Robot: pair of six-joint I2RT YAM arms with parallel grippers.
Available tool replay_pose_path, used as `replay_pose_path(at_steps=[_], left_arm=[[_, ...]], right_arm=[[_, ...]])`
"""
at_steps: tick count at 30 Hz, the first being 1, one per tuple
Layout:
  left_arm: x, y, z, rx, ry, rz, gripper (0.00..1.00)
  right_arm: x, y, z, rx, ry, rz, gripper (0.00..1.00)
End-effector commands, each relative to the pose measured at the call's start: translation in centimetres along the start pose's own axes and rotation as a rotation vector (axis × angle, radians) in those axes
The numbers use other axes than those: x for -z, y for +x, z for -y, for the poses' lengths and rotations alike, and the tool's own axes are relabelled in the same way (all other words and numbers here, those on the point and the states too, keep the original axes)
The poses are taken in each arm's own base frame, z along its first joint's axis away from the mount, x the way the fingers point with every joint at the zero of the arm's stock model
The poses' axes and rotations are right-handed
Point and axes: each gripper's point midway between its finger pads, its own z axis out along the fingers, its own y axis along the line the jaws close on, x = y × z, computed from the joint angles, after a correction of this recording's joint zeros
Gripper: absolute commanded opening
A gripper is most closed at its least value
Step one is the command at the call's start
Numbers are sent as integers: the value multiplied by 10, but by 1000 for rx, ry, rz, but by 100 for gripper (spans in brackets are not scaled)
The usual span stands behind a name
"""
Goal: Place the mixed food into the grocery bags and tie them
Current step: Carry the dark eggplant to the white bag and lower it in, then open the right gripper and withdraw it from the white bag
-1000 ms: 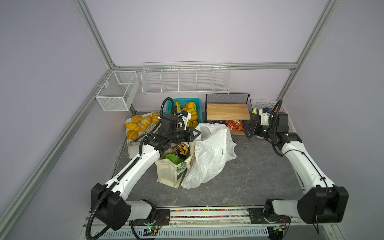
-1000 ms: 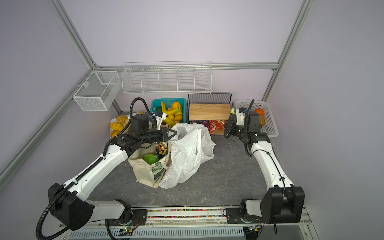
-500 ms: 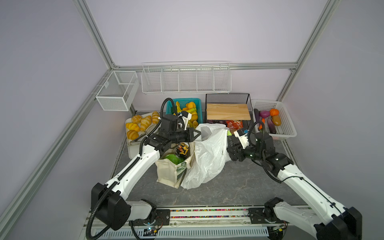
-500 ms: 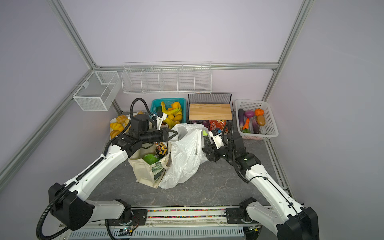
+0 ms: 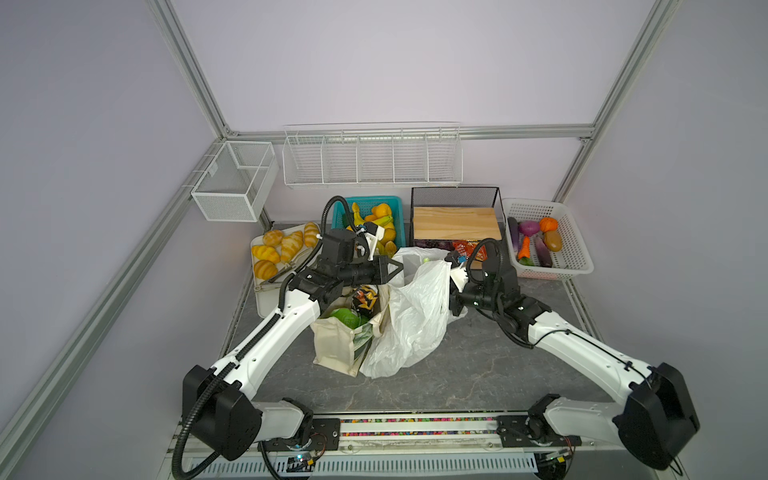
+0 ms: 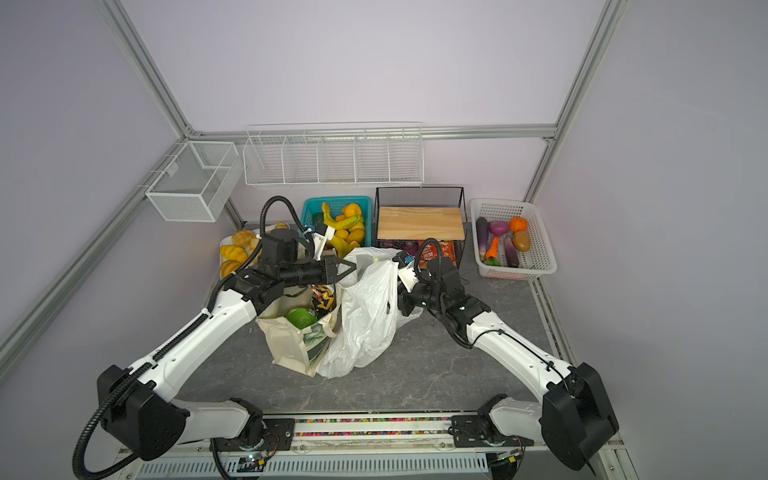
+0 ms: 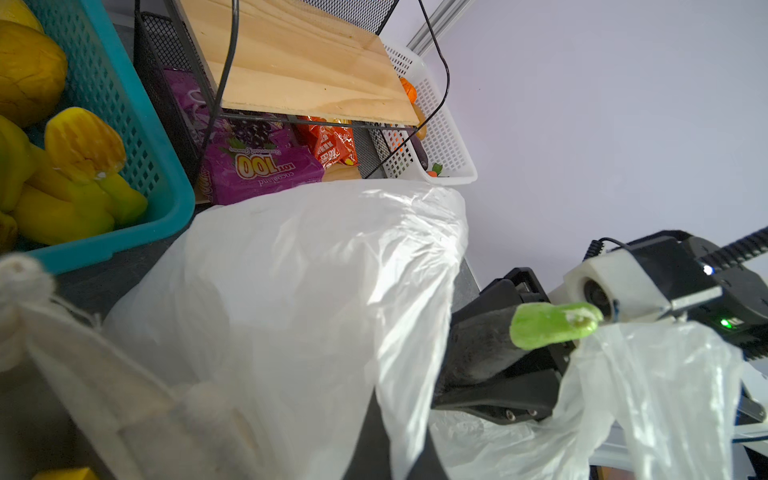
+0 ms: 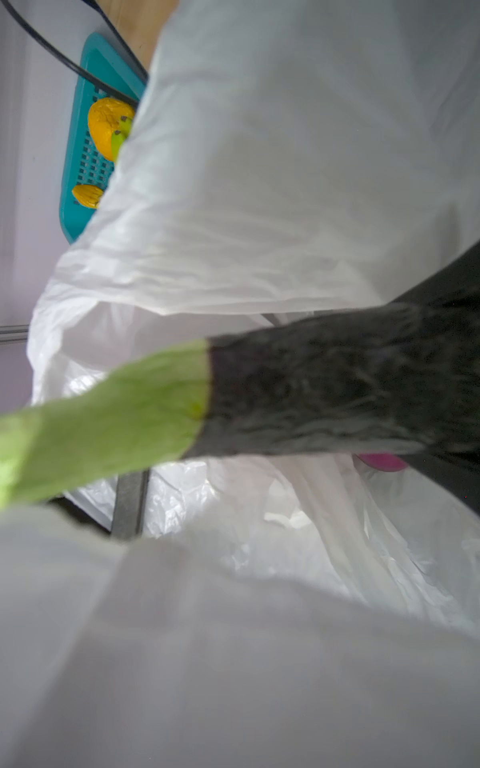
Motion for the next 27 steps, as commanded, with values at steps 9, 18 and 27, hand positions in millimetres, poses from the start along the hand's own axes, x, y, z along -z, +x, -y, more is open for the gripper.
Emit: replay_pose_path(at_steps=[9,18,27], left_arm=[[1,-3,4,-14,8,14,0],[2,-2,1,-22,-9,13,0],[3,-2,-1,-30,-25,15,0]], right_arm=[[-18,59,20,-28,99,-89,46],[-26,76,27,-90,130,-160,55],[3,56,21,-116,179,-142,74]])
